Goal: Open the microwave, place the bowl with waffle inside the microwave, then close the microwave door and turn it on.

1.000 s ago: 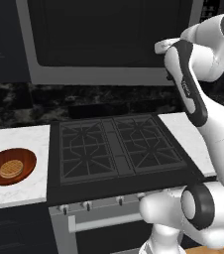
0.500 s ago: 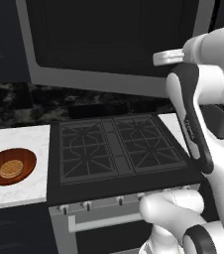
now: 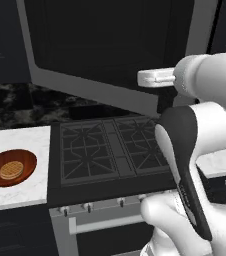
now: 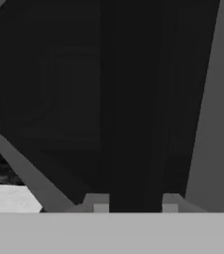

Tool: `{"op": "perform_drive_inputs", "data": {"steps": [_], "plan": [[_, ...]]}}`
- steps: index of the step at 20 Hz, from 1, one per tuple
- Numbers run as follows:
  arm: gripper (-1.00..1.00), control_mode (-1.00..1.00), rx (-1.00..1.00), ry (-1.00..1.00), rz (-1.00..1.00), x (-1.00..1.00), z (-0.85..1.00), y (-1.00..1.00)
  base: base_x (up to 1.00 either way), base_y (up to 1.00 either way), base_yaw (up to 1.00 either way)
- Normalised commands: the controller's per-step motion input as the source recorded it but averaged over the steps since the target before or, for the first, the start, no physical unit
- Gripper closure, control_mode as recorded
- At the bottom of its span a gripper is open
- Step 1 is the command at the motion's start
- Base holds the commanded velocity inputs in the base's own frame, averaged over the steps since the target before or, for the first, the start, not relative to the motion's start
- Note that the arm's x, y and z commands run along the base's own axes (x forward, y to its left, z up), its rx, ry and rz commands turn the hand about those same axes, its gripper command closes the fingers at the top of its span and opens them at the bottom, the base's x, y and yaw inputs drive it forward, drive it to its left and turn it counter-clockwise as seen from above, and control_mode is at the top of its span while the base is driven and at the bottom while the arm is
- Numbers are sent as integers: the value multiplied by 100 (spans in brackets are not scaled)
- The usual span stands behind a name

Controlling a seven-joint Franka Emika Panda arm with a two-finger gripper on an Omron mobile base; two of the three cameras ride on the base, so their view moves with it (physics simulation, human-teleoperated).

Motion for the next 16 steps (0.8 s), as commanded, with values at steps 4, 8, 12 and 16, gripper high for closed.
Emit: {"op": "perform_drive_inputs", "data": {"steps": [4,8,12,16], "plan": [[100,-100,2,0,0,-74,0,100,0,0,0],[100,-100,1,-3,8,-36,-12,100,0,0,0],[100,-100,0,-2,16,0,-6,100,0,0,0],[100,-100,0,0,19,11,-2,100,0,0,0]]}}
